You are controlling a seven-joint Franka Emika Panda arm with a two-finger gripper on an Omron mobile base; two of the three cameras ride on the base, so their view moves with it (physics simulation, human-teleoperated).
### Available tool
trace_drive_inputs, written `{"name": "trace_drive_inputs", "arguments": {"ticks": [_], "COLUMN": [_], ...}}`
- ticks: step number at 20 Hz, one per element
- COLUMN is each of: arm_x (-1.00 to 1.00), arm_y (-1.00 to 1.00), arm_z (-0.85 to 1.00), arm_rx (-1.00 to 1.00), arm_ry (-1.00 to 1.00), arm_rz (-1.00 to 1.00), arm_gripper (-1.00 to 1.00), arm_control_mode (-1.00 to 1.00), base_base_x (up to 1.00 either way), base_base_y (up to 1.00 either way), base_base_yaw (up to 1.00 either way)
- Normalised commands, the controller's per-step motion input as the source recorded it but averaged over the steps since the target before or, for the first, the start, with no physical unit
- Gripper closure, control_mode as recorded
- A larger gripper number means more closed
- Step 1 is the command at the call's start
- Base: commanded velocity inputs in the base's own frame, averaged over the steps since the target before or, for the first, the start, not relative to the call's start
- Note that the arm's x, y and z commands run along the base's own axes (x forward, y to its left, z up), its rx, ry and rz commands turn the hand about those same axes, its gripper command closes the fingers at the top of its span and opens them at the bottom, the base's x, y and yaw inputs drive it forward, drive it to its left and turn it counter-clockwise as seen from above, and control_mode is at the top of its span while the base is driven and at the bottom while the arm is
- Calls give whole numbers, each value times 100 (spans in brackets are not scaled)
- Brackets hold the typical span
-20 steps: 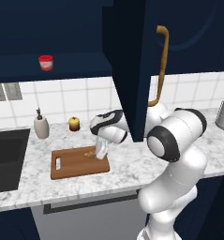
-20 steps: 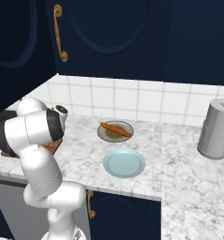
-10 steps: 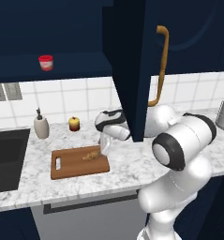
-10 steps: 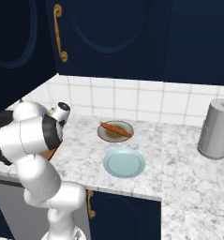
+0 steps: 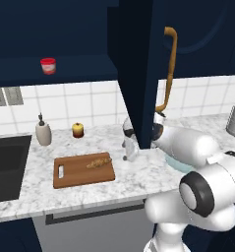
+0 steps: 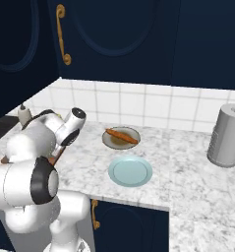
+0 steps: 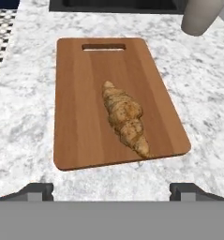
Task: From the different types of pastries on the counter, select a croissant and place it on the cutting board. Then retrieve a jar of jam from the cabinet and place it alongside the croissant on the cutting board.
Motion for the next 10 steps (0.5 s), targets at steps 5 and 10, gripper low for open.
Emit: {"name": "trace_drive_inputs", "arguments": {"ticks": [5,10], "arm_x": [-77,-76], "arm_y": [-39,-38], "arm_z": [79,75], "arm_rx": [0,0], "arm_ry": [-3,0], "arm_rz": [-22,-20], "arm_gripper": [-100,-100], "arm_control_mode": [-100,-100], "base_base_x": [0,0], "base_base_y": [0,0], "base_base_yaw": [0,0]}}
